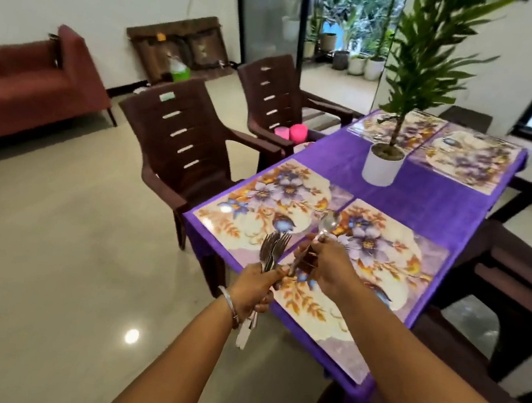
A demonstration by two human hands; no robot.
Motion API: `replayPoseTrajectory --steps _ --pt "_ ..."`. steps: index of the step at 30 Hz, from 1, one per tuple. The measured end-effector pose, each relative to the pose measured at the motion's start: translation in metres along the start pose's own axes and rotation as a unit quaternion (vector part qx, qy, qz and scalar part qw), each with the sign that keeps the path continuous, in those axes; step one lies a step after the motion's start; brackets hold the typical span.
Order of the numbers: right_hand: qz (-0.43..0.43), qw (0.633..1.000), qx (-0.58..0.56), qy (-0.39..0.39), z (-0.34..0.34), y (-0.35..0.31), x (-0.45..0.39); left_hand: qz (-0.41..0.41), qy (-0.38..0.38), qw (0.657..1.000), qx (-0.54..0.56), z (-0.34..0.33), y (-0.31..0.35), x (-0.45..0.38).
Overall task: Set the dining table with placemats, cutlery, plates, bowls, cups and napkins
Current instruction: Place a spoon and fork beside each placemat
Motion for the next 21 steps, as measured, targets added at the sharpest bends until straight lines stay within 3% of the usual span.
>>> replayPoseTrajectory --steps 3,5,10,17,21 --pt "0.014 0.999 -0.027 0.041 0.041 -0.023 -0.015 0.016 -0.015 1.000 0.013 -0.011 0.008 -0.033" --pt "0.012 0.995 0.026 0.095 0.072 -0.031 -0.026 0.026 -0.032 0.999 0.000 -0.017 0.015 -0.059" --pt "-0.055 0.980 0.078 0.172 0.136 -0.032 -0.040 0.082 -0.058 0.995 0.007 -0.038 0.035 -0.130" --pt "-0.019 0.960 0.120 0.253 0.194 -0.041 -0.061 0.132 -0.121 0.981 0.072 -0.068 0.056 -0.223" --pt "-0.010 0.927 0.241 0.287 0.219 -0.051 -0.089 0.154 -0.127 0.978 0.055 -0.079 0.057 -0.269"
Point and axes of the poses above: each hand's wrist, its own x-axis away from the middle knuckle, its own z-axis out of the back of the hand, y = z × x, the point moved 1 cm from there along -x, towards the middle knuckle, and after that the axes turned 12 degrees about -y, right-handed, at the moved point
